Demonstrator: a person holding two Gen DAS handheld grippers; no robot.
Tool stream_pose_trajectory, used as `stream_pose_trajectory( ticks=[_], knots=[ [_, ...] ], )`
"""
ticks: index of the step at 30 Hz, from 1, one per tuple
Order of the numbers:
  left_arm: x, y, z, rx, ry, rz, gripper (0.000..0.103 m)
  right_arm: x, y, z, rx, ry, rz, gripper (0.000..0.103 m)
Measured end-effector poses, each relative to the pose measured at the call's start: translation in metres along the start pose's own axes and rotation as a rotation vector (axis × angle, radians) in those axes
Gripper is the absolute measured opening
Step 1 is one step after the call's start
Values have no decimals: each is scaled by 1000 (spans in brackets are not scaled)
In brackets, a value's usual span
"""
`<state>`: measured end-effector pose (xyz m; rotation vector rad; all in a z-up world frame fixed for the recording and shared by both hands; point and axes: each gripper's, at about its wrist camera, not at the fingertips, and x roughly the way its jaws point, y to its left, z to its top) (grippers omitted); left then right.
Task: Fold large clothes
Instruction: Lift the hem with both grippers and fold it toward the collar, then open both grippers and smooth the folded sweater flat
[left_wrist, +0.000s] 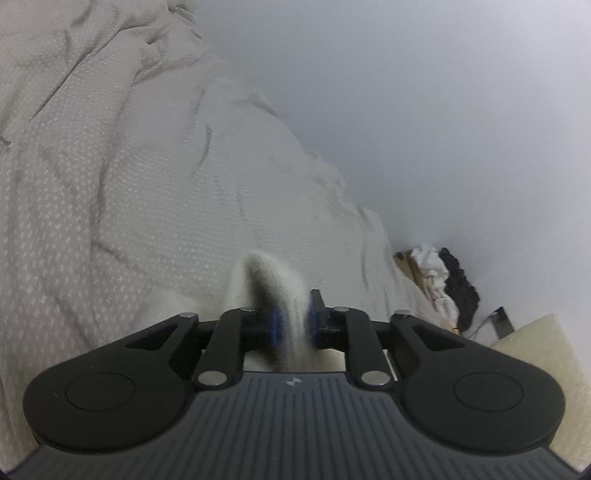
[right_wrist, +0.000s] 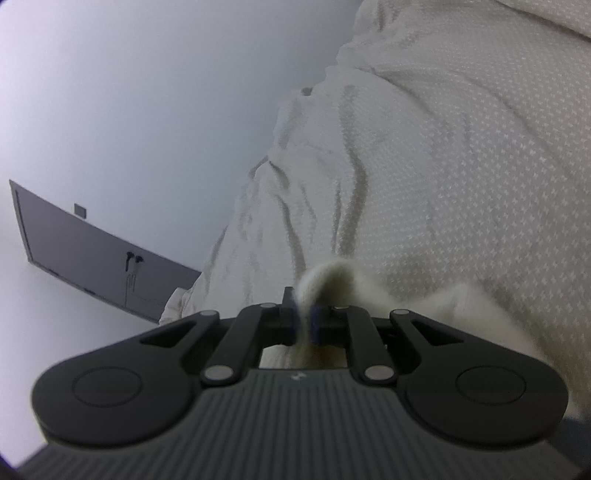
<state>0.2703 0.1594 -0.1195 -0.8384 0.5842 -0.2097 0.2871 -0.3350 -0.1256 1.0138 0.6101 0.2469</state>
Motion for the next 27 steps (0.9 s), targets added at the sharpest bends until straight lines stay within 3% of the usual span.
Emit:
stream_pose_trajectory(
  ticks=[1,2,3,4,6,7,11,17,20,23,27],
  knots=[
    [-3,-3,-1,6,4,-4,30,-1,1,0,-5,8,0,14],
    [-7,-7,-2,20,0,-5,44,-3,3,-1,-10,15,-5,16],
    [-13,-13,-4,38,-8,-9,59,-6,6,-2,-15,17,-10,23],
    [-19,-18,-6,60,-15,-19,63,-9,9,-2,-18,12,-9,31],
    [-30,-31,-11,96,-14,-32,65,-20,16,-6,-28,-12,0,71],
    [-34,-36,-14,113,-10,-34,65,-24,21,-8,-50,-19,1,75],
    [-41,-68,-37,253,29,1,65,-35,52,-23,-222,-25,5,74],
    [-30,-99,-78,472,79,181,65,-34,91,-62,-472,59,-14,72],
    [-22,-95,-88,508,92,251,65,-28,98,-81,-559,114,-53,60],
    [-15,-87,-89,511,80,304,64,-12,98,-90,-626,142,-148,44],
    [-12,-79,-85,500,36,354,63,7,86,-77,-600,115,-231,33]
  ],
)
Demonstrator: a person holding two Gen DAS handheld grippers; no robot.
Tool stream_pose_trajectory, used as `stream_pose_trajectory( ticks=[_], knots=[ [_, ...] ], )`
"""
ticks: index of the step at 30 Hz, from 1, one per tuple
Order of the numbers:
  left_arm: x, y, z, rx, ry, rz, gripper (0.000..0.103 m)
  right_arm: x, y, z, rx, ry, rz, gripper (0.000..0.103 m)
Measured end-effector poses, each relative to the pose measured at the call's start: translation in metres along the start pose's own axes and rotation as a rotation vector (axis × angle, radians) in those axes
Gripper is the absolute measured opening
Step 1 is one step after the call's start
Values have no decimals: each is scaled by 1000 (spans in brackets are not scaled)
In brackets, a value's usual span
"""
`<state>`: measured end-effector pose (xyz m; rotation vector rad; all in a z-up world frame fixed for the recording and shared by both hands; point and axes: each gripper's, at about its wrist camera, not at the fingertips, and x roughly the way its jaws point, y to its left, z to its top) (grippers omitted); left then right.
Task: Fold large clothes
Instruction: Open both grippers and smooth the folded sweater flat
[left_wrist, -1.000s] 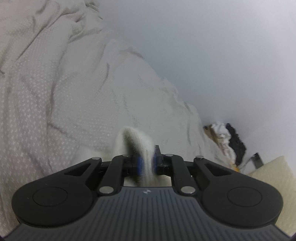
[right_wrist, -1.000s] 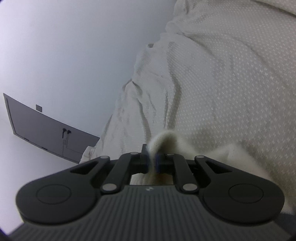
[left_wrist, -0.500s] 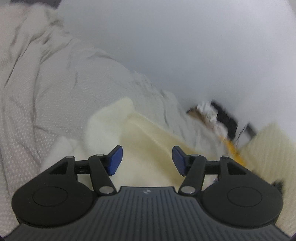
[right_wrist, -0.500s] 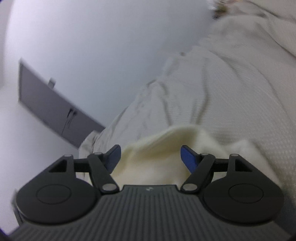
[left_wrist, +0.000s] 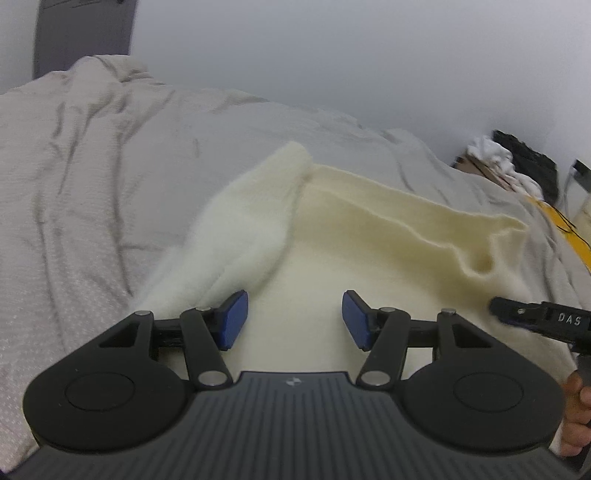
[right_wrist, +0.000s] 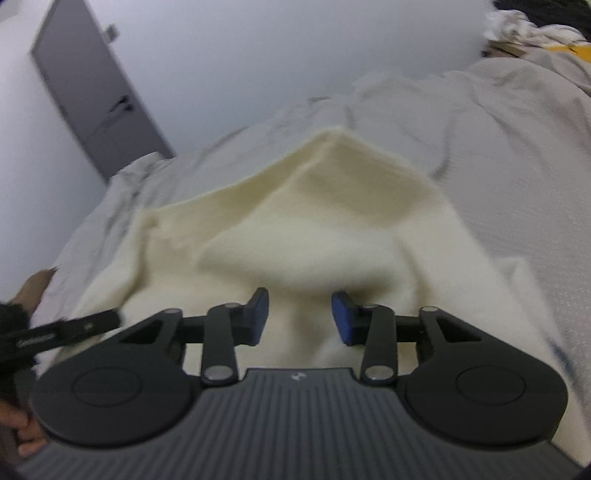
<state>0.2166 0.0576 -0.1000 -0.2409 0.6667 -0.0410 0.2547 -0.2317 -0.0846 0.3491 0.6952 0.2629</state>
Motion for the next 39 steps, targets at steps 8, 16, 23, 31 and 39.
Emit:
stream_pose_trajectory(
  ticks=[8,16,23,31,39],
  knots=[
    [25,12,3,-24,-8,80,55,23,-20,7,-11,-51,-79,26],
    [21,12,4,-22,-16,70,55,22,-14,4,-34,-43,-92,26],
    [-15,6,3,-63,-44,31,55,-10,4,2,-79,-108,-98,30],
    [-83,-12,-18,-6,-101,17,55,-66,35,-12,-145,-164,-52,31],
    [-137,-32,-50,28,-113,-17,55,-125,59,-38,-196,-169,-30,31]
  ],
)
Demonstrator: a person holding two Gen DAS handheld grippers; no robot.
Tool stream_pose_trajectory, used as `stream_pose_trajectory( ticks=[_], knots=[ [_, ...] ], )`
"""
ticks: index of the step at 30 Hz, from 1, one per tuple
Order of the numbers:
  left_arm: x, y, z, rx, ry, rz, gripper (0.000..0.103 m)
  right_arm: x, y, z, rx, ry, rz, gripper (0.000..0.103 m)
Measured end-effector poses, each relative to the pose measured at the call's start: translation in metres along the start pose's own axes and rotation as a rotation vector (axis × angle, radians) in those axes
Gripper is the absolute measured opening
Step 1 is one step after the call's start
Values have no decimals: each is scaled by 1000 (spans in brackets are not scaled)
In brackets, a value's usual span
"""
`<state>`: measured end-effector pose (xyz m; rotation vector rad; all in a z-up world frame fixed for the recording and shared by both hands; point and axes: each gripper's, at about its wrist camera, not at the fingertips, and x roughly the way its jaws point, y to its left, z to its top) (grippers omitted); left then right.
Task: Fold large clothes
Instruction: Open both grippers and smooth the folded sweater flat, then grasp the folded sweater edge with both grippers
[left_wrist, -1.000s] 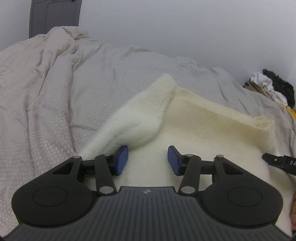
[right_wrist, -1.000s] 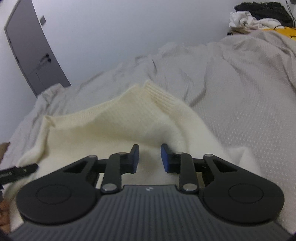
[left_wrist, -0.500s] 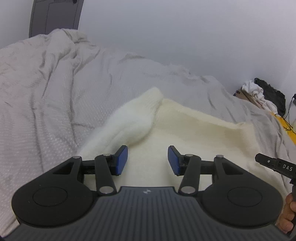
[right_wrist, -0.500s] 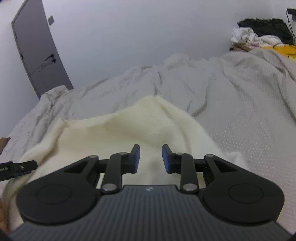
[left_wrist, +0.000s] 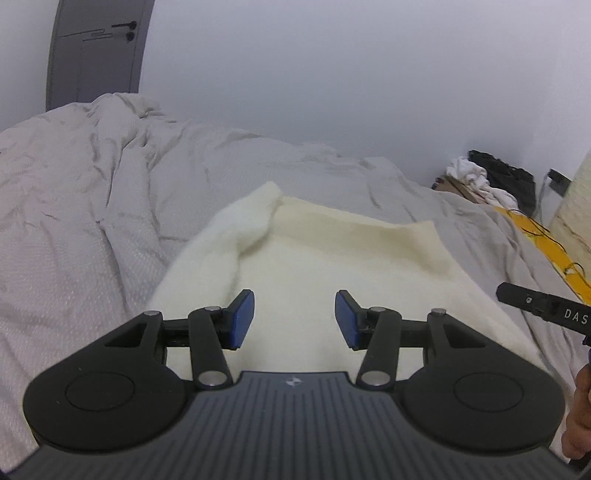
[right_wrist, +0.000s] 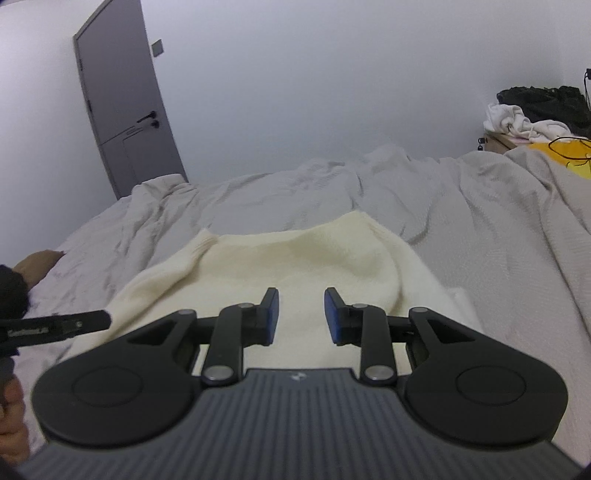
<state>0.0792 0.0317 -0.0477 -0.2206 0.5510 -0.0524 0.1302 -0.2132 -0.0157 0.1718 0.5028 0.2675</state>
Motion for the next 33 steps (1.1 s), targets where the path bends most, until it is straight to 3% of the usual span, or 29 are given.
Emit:
stream_pose_trajectory(
  ticks=[7,11,15,16,19,24,28,33],
  knots=[
    [-37,-16,-34,4,17,-25,56,-37,12,-22,64,45,36,31],
    [-48,-18,-48,-29,47,-37,62,-46,17,-42,103,100,36,40],
    [-47,-16,-53,-71,81,-57,69,-43,12,-55,237,155,75,80],
    [-44,-14,-54,-88,95,-67,71,-42,8,-59,297,164,95,83],
    [-34,-5,-61,-165,159,-100,73,-29,-8,-70,513,226,170,84],
    [-14,5,-72,-302,260,-183,73,-2,-25,-93,723,321,210,86],
    [0,21,-80,-435,303,-224,73,15,-37,-106,849,310,204,86],
    [18,53,-92,-677,341,-281,73,29,-51,-113,967,300,181,86]
  ],
)
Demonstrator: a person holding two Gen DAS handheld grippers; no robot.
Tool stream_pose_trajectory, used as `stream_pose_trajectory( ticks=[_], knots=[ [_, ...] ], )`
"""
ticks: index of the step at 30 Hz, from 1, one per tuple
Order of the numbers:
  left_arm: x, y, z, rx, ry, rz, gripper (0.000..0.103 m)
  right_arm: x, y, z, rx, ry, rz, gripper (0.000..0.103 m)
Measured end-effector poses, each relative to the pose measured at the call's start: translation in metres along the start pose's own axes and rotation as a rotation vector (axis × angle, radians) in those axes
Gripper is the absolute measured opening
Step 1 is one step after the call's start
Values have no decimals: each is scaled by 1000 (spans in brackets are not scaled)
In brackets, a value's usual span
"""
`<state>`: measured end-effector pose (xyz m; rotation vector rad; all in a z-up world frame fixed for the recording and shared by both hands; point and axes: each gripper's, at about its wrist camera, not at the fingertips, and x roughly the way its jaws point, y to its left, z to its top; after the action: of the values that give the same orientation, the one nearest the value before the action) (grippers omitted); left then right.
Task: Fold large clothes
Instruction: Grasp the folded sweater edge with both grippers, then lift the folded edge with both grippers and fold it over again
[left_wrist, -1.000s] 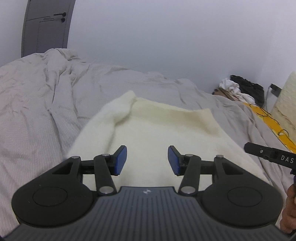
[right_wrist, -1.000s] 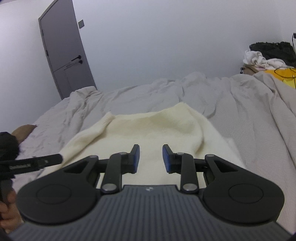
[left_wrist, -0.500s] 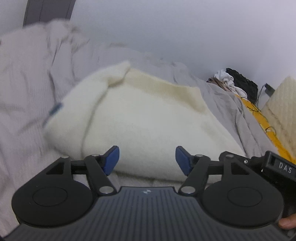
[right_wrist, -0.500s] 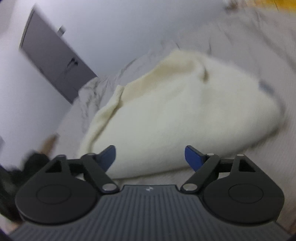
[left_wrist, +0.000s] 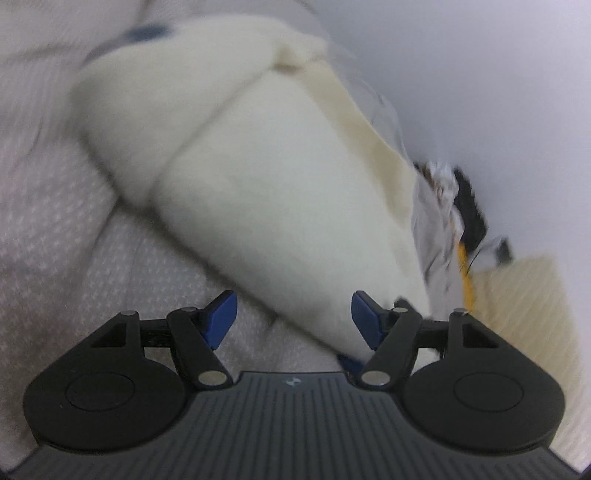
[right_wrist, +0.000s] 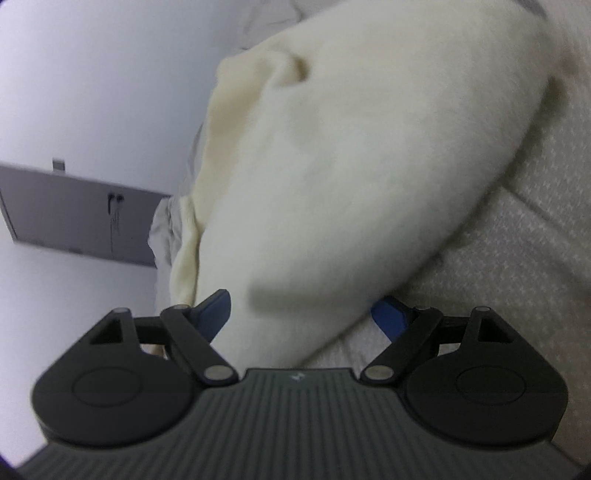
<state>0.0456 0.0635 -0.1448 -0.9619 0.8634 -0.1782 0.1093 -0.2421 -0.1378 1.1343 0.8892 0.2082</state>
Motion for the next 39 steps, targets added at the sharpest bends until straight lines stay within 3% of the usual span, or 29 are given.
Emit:
stream_pose_trajectory(
  ticks=[5,9,15,20,24,28,33,39],
  knots=[
    [4,29,11,-177,-15,-33,72,-7,-4,7,70,-34,47,86],
    [3,42,14,-258,-62,-32,72,-16,-8,5,83,-79,55,86],
    [-2,49,16,-298,-147,-20,67,-42,-21,6,90,-202,-34,81],
    [-4,40,28,-237,-194,32,47,-39,-29,14,113,-213,-65,67],
    [-7,24,34,-154,-231,67,30,-37,-20,15,56,-217,-86,52],
    [-15,-2,29,-20,-274,108,23,-40,-8,14,-46,-244,-104,43],
    [-35,-16,21,41,-308,103,18,-68,2,5,-138,-296,-73,28],
    [-67,-24,-1,96,-322,82,16,-93,8,-3,-192,-323,-42,23]
  ],
)
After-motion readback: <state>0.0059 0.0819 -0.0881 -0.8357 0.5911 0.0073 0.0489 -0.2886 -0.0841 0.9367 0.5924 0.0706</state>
